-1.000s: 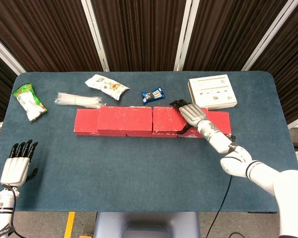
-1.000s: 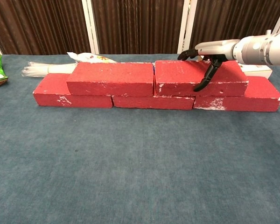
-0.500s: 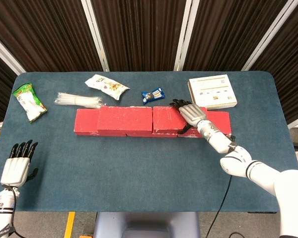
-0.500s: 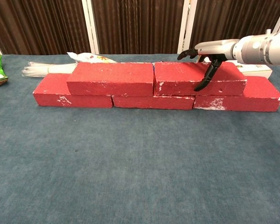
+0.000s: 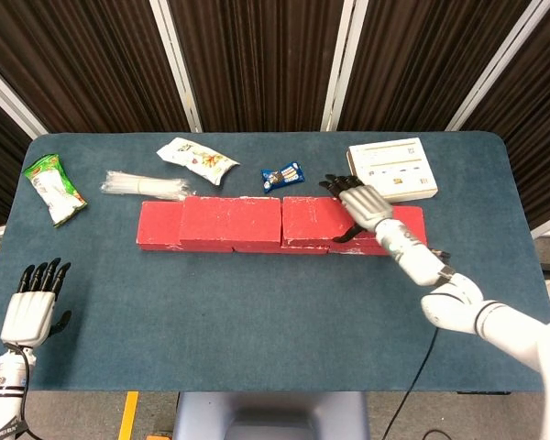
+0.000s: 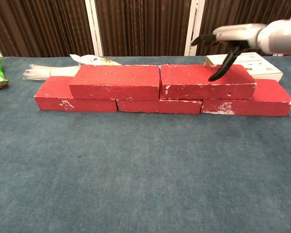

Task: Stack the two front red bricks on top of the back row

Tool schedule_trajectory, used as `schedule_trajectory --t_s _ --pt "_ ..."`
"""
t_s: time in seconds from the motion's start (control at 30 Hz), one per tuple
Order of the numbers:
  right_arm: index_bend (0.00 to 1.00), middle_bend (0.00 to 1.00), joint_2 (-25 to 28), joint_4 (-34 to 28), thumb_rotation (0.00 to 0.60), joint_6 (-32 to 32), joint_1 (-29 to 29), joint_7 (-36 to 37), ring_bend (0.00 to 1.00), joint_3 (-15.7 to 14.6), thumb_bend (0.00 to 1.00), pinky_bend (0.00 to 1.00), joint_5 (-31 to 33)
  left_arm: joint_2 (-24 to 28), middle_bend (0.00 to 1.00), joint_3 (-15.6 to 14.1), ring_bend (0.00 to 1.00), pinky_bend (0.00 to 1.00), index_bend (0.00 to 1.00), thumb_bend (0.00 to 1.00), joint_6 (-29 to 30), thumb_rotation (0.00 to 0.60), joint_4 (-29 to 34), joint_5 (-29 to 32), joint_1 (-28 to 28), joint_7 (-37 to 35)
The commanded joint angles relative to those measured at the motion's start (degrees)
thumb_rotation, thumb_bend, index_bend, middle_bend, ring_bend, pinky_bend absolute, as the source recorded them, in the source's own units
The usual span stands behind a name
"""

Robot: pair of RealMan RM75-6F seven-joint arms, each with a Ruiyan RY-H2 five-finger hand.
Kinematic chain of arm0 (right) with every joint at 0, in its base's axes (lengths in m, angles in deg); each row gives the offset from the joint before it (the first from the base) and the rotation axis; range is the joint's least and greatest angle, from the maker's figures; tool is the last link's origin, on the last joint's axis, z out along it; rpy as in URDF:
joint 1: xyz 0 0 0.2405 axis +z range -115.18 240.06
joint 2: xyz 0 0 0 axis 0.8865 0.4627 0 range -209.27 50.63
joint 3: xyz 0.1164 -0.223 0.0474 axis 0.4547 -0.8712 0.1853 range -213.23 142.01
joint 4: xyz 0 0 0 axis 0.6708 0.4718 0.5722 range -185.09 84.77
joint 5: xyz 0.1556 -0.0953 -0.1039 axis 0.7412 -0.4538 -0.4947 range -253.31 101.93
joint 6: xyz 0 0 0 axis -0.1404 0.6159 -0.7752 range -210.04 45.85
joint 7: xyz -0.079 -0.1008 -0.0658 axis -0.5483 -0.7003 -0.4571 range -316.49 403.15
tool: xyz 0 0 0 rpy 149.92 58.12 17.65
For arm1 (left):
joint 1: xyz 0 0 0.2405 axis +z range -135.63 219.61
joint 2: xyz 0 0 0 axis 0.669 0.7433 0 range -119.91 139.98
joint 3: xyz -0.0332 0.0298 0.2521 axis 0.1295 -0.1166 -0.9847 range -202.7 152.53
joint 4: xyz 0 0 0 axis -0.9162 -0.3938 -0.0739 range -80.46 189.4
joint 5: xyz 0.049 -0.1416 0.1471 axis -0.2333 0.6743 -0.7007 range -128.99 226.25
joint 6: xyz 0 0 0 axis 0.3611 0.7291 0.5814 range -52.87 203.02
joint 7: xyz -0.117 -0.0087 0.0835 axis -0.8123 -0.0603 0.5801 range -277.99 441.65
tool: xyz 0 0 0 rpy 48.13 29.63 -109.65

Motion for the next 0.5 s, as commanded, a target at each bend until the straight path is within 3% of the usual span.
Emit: schedule_trajectory --t_s 0.03,0.1,0.2,0.3,0.43,0.5 --pt "0.00 0.00 5.18 -3.29 0.600 -4.58 -3.91 0.42 0.00 -0.48 0.03 0.14 -1.05 0.11 0.00 -0.10 0.00 0.03 0.00 0.32 0.11 0.600 0.29 -0.20 0.03 0.07" --pt "0.00 0.00 6.76 -3.34 0.600 -5.96 -5.42 0.02 0.00 -1.04 0.04 0.13 -1.15 0.17 0.00 -0.22 0.00 0.03 0.00 0.32 0.34 0.600 0.56 -0.47 0.09 0.18" --pt "0.03 0.00 8.22 -1.90 0.600 -6.86 -7.54 -1.14 0.00 -2.14 0.14 0.13 -0.59 0.22 0.00 -0.42 0.00 0.03 0.00 0.32 0.76 0.600 1.01 -0.95 0.19 0.44" --pt "0.20 0.00 7.37 1.61 0.600 -6.93 -8.94 -2.56 0.00 -2.98 0.17 0.13 0.46 0.23 0.00 -0.58 0.00 0.03 0.00 0.32 0.94 0.600 1.41 -1.22 0.26 0.68" --pt "0.34 0.00 6.40 3.69 0.600 -6.36 -9.46 -2.89 0.00 -3.46 0.18 0.13 1.01 0.22 0.00 -0.65 0.00 0.03 0.00 0.32 0.98 0.600 1.61 -1.31 0.28 0.76" --pt "0.41 0.00 2.91 8.78 0.600 -4.30 -10.10 -2.12 0.00 -4.02 0.18 0.13 2.41 0.12 0.00 -0.93 0.00 0.03 0.00 0.32 0.97 0.600 1.98 -1.65 0.28 1.16"
